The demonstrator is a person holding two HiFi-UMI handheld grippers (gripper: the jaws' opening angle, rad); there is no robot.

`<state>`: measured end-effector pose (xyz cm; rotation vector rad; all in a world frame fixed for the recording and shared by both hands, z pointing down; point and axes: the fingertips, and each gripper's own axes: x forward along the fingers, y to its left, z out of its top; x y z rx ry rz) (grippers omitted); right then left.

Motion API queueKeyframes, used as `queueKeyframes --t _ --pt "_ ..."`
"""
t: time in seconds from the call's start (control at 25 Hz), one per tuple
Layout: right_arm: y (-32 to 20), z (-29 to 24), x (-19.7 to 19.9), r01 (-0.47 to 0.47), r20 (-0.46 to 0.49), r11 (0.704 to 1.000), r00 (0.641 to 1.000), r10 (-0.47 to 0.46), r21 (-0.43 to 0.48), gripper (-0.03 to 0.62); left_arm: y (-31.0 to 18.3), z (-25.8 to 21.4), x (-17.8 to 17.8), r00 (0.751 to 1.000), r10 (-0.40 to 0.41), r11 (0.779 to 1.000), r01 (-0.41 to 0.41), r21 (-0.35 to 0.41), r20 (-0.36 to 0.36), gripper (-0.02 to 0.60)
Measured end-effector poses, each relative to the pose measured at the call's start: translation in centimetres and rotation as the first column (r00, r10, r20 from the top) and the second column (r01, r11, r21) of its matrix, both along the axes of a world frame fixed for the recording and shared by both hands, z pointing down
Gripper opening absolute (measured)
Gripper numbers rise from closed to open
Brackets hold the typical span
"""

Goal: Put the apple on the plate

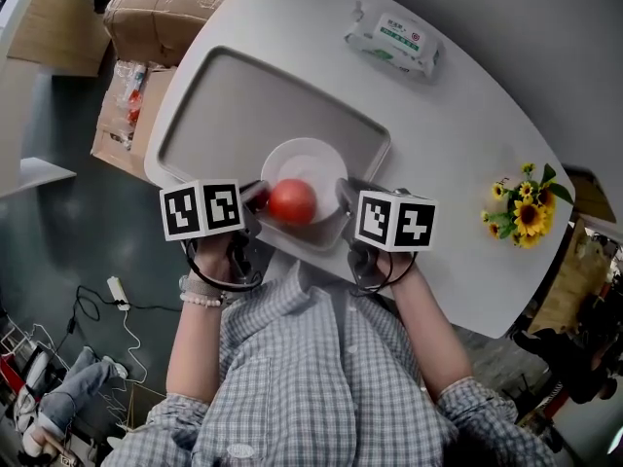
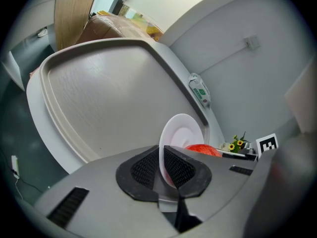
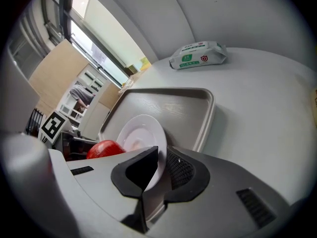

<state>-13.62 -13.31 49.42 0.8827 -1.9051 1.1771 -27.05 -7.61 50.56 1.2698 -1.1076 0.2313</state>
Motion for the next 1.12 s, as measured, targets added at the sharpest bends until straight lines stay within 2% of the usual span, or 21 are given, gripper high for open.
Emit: queueKeyframes --t 0.2,0.64,1.12 --pt "-0.3 0.3 -0.3 0.041 -0.019 0.999 0.999 -0.04 0.027 0.06 0.1 0.4 0.0 1.0 0.001 1.0 -0.001 0.002 0.001 0.034" --pt "-0.6 0.4 -0.8 0.086 0.009 0.994 0.996 -0.086 0.063 0.061 0.0 0.2 -0.3 1.0 0.005 1.0 -0.005 0.031 0.006 0.034" --pt "-1.2 0.3 -0.9 0.123 -0.033 0.973 0.992 -0.119 0.193 0.061 -0.2 0.1 -0.2 0.998 0.039 0.997 -0.041 0.058 0.046 0.035"
